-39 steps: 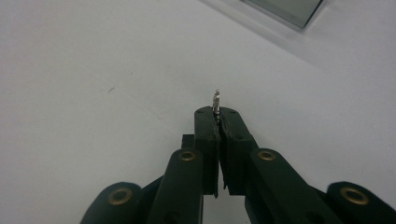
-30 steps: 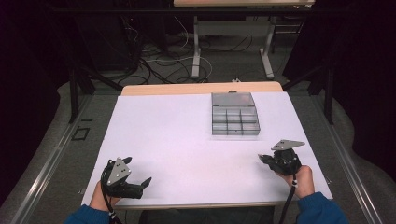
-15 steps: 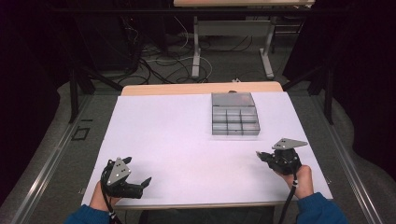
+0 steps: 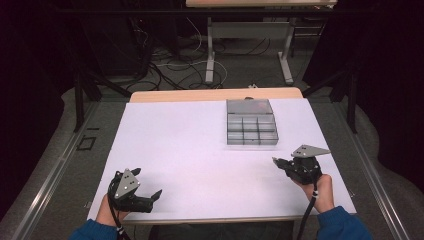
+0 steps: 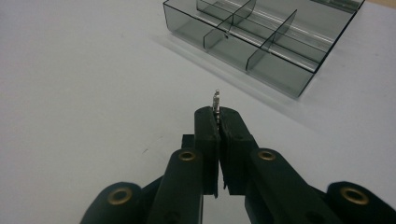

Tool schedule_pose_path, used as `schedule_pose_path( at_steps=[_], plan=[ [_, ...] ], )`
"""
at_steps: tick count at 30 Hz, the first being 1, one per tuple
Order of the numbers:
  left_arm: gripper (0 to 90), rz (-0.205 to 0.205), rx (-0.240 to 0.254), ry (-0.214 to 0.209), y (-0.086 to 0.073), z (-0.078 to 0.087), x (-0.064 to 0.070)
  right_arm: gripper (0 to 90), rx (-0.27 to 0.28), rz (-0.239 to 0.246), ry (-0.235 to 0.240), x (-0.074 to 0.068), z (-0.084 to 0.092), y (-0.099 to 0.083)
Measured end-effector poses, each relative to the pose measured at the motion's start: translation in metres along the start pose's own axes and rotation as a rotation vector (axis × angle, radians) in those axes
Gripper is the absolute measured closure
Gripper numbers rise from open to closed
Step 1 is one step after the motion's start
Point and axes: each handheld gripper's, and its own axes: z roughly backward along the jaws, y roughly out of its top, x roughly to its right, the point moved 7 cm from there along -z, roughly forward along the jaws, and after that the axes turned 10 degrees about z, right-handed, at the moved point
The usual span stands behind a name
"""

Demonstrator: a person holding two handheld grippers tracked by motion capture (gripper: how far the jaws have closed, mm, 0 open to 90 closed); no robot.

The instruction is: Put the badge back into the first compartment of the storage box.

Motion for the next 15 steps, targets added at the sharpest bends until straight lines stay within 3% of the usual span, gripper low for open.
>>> schedule_pose_path(
  at_steps=[15],
  plan=[
    [0.6,-0.013,-0.002,0.010,0.000,0.000,-0.002,86.7,0.032,0.003,-0.010,-0.001,-0.006,0.015]
  ],
)
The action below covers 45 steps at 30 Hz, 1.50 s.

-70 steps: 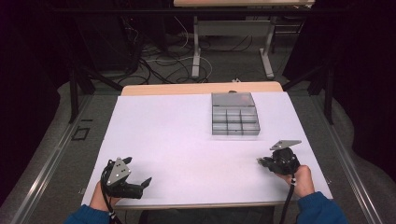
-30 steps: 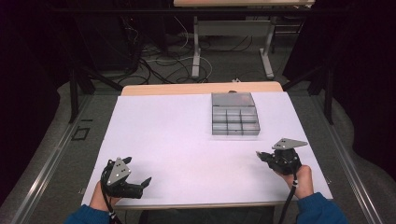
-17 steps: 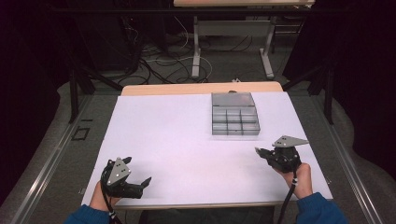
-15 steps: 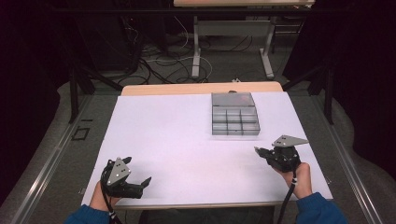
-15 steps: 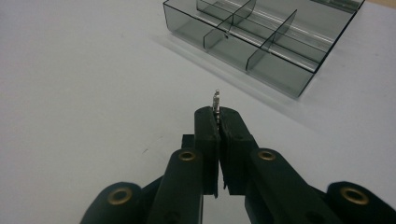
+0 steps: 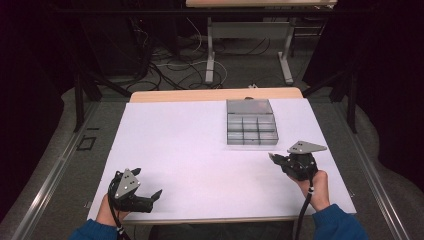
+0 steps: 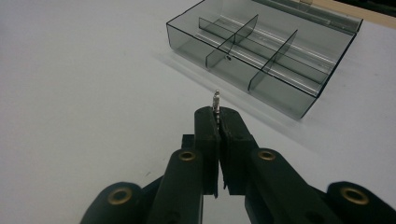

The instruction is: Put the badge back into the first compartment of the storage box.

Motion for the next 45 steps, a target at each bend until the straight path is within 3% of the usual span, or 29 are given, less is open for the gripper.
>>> schedule_pose_path(
  at_steps=[45],
  plan=[
    [0.5,0.008,0.000,-0.005,0.000,0.000,0.000,86.8,0.042,-0.024,-0.022,0.012,-0.027,0.024]
  ],
)
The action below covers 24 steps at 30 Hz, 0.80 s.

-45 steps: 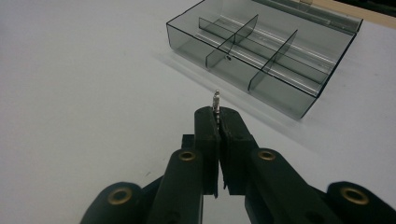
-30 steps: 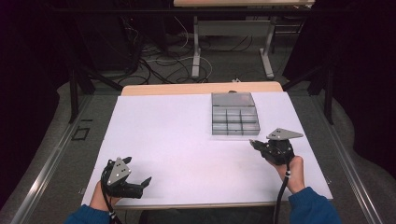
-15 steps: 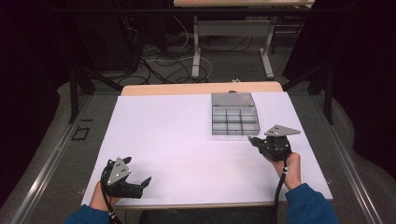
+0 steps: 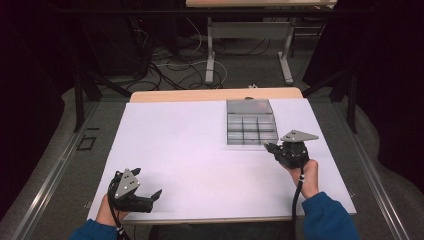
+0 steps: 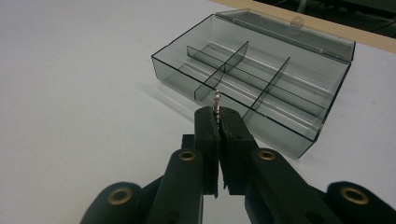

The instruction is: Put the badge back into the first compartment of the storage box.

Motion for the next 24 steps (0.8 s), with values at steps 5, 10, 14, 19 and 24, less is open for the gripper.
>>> schedule_pose_path(
  at_steps=[5,10,14,19,24],
  plan=[
    [0.5,-0.001,0.000,0.000,0.000,0.000,0.000,86.7,-0.002,0.009,-0.002,0.000,-0.003,0.003],
    [0.5,0.000,0.001,0.000,0.000,0.000,0.000,86.8,-0.005,0.012,0.005,0.001,-0.006,0.006],
    [0.6,-0.001,0.000,0.000,0.000,0.000,0.000,86.7,-0.002,0.012,0.000,0.001,-0.009,0.008],
    [0.6,-0.001,0.000,0.000,0.000,0.000,0.000,86.7,0.002,0.009,0.002,0.002,-0.012,0.011],
    [0.5,-0.001,0.000,0.000,0.000,0.000,0.000,86.8,-0.001,0.014,0.002,0.004,-0.016,0.014]
  ],
)
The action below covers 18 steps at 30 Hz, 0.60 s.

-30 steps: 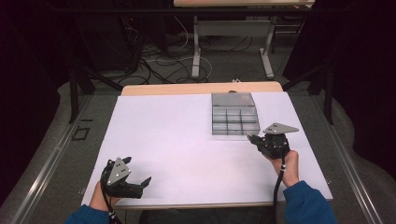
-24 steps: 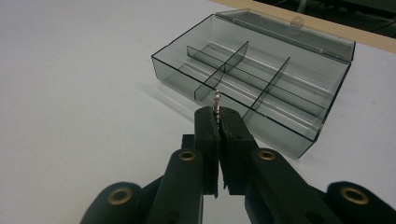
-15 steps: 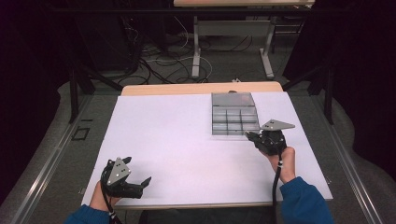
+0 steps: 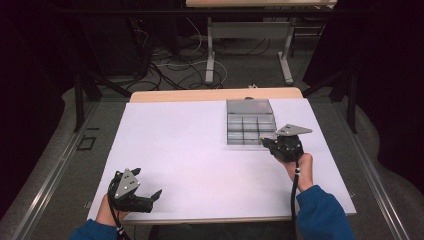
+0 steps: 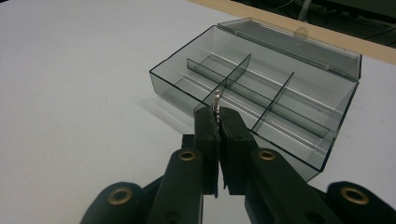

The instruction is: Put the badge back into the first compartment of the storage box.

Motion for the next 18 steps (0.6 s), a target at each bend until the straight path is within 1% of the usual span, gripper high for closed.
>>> schedule_pose_path(
  at_steps=[1,3,5,7,18],
  plan=[
    [0.5,0.000,0.000,0.000,0.000,0.000,0.000,86.7,0.007,-0.003,0.002,0.000,-0.001,0.001],
    [0.5,0.000,0.001,0.000,0.000,0.000,0.000,86.7,0.002,-0.007,-0.001,0.001,-0.001,0.002],
    [0.5,0.000,0.001,-0.001,0.000,0.000,0.000,86.7,0.009,-0.001,0.001,0.002,-0.004,0.004],
    [0.6,0.011,-0.002,-0.008,-0.001,0.000,0.001,86.8,0.004,-0.002,0.001,0.002,-0.005,0.005],
    [0.6,0.008,-0.004,-0.013,-0.001,-0.001,0.001,86.8,0.005,0.008,0.013,0.001,-0.017,0.012]
  ],
)
